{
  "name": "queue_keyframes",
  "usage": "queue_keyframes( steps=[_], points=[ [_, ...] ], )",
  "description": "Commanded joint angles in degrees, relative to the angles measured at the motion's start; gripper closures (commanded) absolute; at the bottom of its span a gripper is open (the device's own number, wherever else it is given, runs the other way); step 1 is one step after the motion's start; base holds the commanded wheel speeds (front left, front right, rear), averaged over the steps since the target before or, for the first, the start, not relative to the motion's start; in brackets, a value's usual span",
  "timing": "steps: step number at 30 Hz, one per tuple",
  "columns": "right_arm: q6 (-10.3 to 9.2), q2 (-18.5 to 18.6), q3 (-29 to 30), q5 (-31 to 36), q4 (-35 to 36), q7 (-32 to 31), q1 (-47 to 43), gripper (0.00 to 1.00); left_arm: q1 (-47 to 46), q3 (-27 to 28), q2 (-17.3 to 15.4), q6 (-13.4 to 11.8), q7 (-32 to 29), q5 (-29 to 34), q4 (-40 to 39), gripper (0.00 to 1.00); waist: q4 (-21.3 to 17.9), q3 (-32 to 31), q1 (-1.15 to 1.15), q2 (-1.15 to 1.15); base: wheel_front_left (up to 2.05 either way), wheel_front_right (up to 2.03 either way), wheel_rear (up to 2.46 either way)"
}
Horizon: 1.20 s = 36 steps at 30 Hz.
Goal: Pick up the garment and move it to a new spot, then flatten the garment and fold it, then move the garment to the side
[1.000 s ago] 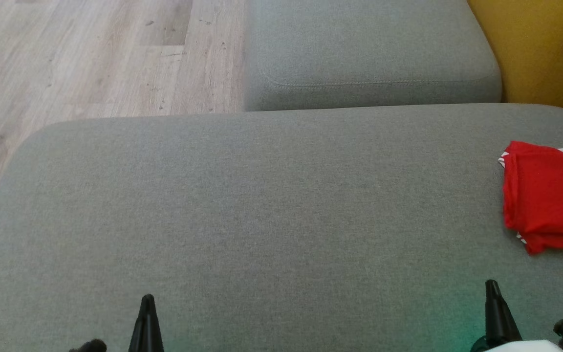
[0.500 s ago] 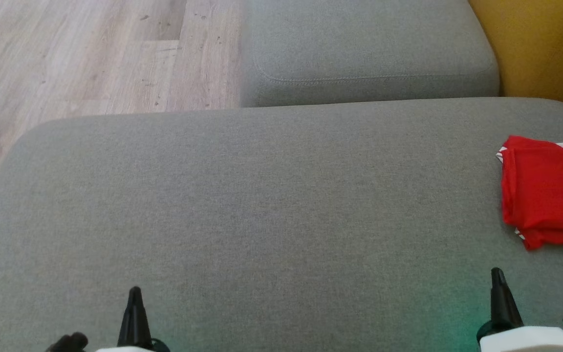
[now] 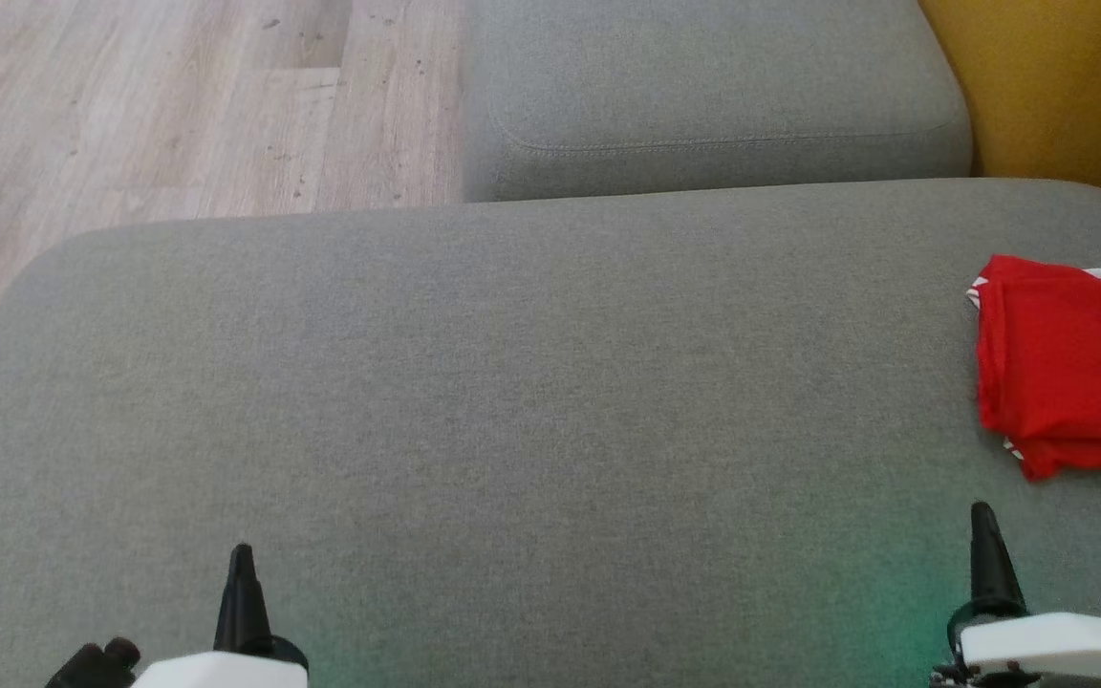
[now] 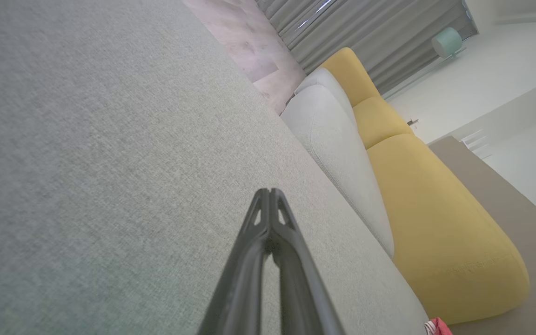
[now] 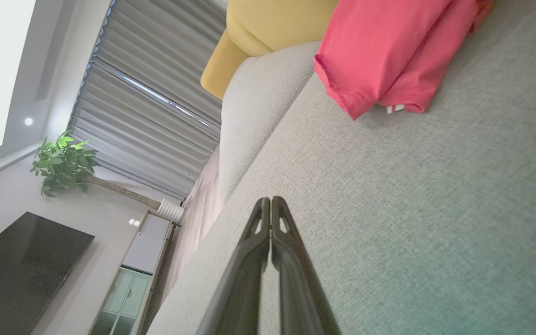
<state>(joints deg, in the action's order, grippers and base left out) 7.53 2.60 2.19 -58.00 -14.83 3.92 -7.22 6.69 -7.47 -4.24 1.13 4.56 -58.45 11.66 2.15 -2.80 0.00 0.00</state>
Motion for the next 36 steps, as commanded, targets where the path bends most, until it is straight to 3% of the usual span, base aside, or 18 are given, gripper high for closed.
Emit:
queue_keyframes(
  steps=[1, 36],
  points=[
    [-0.02, 1.27, -0.38, -1.79, 1.7, -0.56, 3.85, 1.0, -3.44, 1.7, -0.62, 0.56, -0.26, -1.62, -1.37, 1.0, -0.06, 0.08, 0.0, 0.0, 0.0, 0.0, 0.0],
    [-0.04, 1.37, 1.67, -23.92, 1.17, -6.19, 10.03, 1.0, -9.5, 8.08, -0.54, 4.37, -5.99, -24.11, 1.01, 1.0, -1.43, 1.99, 0.0, 0.0, 0.0, 0.0, 0.0]
  ],
)
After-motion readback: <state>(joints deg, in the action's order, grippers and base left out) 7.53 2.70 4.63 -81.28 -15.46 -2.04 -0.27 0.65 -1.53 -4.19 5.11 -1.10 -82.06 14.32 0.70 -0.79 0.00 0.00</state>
